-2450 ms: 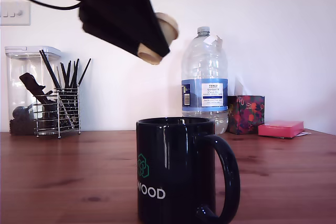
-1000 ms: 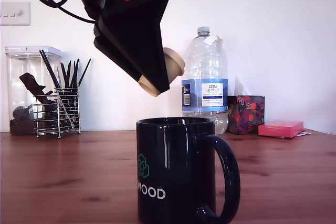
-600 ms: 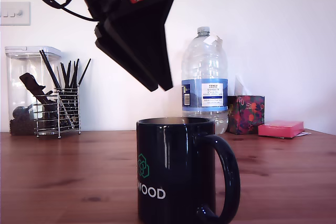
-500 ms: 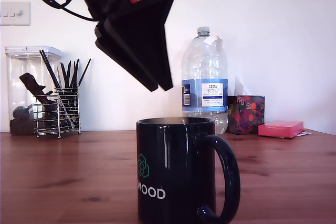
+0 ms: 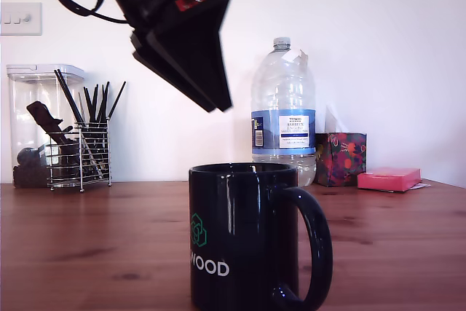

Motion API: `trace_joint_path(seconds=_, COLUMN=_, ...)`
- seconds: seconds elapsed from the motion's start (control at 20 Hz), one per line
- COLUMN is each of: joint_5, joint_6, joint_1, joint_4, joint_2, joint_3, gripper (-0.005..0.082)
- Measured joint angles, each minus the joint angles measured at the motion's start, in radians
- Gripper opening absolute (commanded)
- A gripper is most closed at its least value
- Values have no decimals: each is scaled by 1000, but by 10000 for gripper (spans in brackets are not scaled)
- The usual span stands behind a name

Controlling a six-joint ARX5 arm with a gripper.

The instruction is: Pick up the coffee capsules from the table one by one and drop them inside the nearest coffee cup

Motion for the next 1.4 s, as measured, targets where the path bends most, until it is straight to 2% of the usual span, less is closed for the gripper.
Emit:
trace_joint_path(seconds=0.2, joint_5=8, joint_6=13, joint_1=58, joint_4=168, joint_2=-158, joint_3=-173, gripper=-19)
trace_joint_path(seconds=0.65, joint_5=46, joint_6=11, joint_1=192, joint_4=628, joint_2=-376, joint_3=-558, gripper=-19)
trace_joint_path(seconds=0.9, joint_5=54, joint_6=-43, joint_1=255, joint_4=882, joint_2=-430, joint_3=-741, gripper=-19)
trace_joint_path(seconds=1.1, joint_5=57, joint_6=-87, joint_1=288, joint_4=1022, joint_2=-430, joint_3=-846, gripper=-19)
trace_joint_path(seconds=1.25, joint_5=68, joint_6=-113, joint_1=297, joint_4=1110, joint_2=-430, joint_3=-907, gripper=-19)
trace_joint_path(seconds=1.4, joint_5=88, joint_6=-117, joint_1=314, joint_4=1117, joint_2=-430, joint_3=-941, gripper=-19)
